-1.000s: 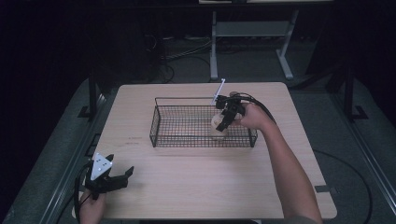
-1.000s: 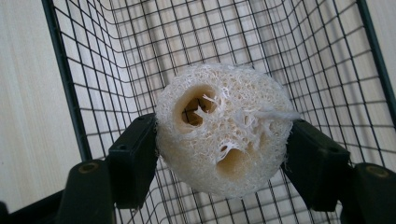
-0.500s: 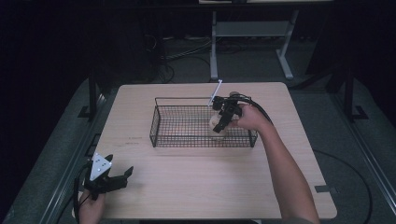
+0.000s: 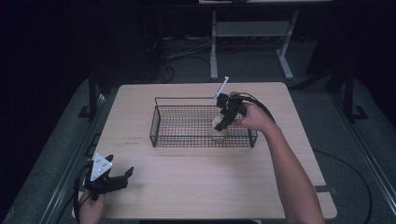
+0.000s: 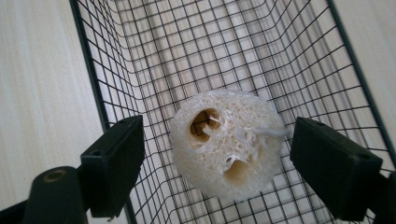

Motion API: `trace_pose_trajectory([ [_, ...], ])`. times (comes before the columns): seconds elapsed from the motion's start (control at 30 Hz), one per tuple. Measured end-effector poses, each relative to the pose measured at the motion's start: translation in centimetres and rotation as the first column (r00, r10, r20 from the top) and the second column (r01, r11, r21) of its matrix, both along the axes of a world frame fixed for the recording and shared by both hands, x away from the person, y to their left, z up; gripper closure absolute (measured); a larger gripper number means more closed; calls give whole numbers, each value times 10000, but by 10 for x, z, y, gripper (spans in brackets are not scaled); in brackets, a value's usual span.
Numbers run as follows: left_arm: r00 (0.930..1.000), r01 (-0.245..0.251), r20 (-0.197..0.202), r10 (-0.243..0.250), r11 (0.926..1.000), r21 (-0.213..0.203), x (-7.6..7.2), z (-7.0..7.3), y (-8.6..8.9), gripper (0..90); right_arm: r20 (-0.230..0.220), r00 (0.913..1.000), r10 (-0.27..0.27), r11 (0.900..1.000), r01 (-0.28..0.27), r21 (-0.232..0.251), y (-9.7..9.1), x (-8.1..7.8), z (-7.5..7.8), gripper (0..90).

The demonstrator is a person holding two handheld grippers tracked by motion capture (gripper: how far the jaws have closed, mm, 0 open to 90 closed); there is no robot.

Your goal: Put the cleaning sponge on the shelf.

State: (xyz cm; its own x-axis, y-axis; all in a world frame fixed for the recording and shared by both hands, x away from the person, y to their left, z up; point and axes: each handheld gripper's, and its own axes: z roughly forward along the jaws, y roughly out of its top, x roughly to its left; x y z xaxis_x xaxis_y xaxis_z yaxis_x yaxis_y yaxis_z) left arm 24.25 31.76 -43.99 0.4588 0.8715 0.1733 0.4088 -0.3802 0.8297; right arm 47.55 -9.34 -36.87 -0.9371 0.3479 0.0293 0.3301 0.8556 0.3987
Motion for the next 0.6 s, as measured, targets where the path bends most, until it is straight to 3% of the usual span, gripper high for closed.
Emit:
trace_pose_trajectory([
  [0.6,10000,18,8,-18,10000,55,0,0,-1,137,162,9998,-79,9999,80,-85,-12,-8,14,173],
])
